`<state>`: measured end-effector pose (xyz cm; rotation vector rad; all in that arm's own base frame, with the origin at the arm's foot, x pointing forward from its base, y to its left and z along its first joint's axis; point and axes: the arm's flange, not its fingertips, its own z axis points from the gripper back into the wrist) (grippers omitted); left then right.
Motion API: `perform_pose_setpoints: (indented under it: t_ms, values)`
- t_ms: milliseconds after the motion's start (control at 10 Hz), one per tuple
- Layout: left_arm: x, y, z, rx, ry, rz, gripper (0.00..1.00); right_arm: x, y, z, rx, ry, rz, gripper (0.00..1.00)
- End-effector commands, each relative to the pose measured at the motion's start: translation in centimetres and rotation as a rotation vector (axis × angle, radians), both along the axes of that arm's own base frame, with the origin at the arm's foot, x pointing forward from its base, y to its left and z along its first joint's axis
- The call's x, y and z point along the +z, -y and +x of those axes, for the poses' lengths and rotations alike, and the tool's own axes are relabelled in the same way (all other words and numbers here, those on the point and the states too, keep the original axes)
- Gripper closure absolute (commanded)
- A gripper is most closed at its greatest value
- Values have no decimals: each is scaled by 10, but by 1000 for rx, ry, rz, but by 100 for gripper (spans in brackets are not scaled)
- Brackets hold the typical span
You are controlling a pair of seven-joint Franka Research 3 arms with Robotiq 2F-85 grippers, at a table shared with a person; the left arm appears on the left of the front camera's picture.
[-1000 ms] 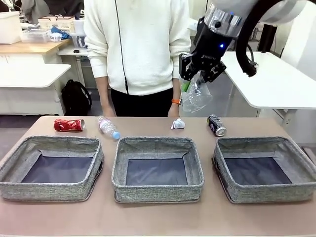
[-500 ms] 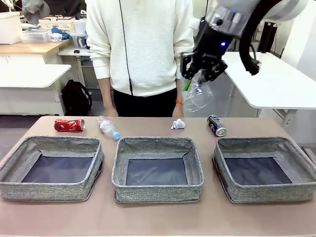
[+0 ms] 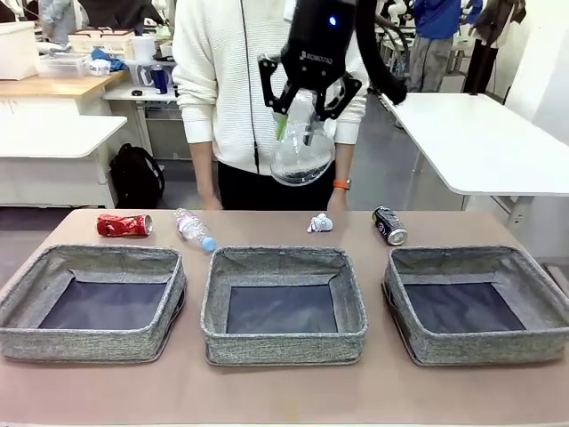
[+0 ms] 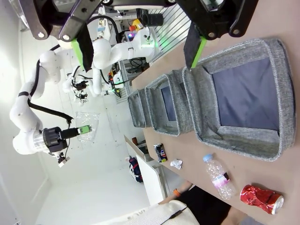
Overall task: Sort the waste into the appropriate baskets.
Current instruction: Pick up the waste item pointed out by the person.
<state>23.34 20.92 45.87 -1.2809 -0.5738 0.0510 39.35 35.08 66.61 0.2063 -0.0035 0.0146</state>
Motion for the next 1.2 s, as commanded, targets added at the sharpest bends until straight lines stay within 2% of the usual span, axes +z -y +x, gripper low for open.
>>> perform_pose_setpoints:
  t_ms: [0,300,900,1100]
  values:
    - [1,0,0,-4,28,-6,0,19,-17,-1,-67,-34,-53,62]
    - [1,0,0,-4,28,-6,0,34,-16,-13,-58,-21,-96,62]
    - [1,0,0,-4,28,-6,0,30,-11,-15,-33,-25,-71,62]
    - [1,0,0,-4,28,-6,0,75,-16,-27,37,98,-41,62]
